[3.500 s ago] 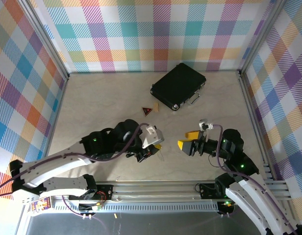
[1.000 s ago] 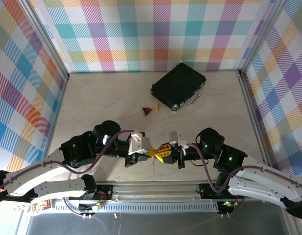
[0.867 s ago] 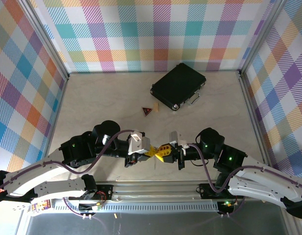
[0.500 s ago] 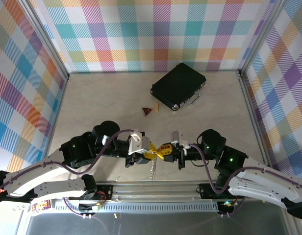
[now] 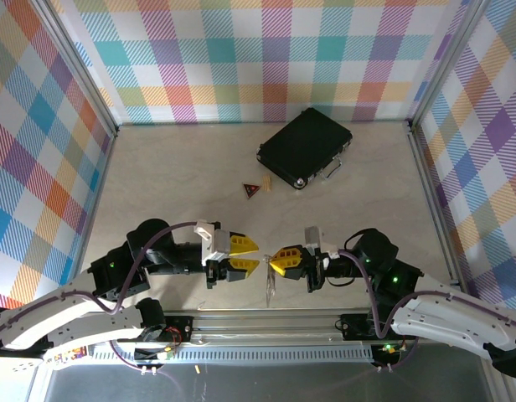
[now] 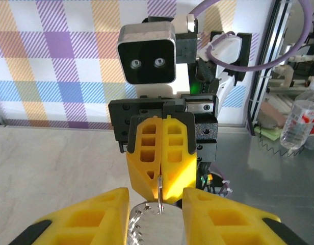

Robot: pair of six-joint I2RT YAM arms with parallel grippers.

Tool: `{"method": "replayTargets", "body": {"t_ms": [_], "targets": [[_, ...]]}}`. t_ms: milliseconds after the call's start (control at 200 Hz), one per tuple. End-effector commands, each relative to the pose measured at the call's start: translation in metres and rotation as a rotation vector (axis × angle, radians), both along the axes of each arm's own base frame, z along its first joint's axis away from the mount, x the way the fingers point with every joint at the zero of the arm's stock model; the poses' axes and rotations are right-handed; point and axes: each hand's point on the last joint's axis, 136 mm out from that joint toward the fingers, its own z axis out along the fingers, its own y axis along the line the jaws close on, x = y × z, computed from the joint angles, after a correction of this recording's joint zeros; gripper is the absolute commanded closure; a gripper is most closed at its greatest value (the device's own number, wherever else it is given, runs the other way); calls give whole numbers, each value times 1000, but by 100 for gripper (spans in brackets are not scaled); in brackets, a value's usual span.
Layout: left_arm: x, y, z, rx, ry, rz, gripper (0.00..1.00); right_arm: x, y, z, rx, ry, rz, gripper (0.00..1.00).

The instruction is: Put the keys on the keyring

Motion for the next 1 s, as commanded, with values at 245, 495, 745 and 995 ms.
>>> {"method": "replayTargets", "body": {"t_ms": [245,495,745,995], "targets": [[-13,-10,11,-78,32,-92,66,-14,-8,39,191,-48,62,100],[-13,-14,9,-73,47,-107,76,-11,-3,37,183,-43,63,100],[-11,-17,10,-73,47,-105,88,-11,-3,35,178,-39,59,100],[-8,-13,8,-33,13,-73,100,-2,2,23,72,-31,10,100]]}}
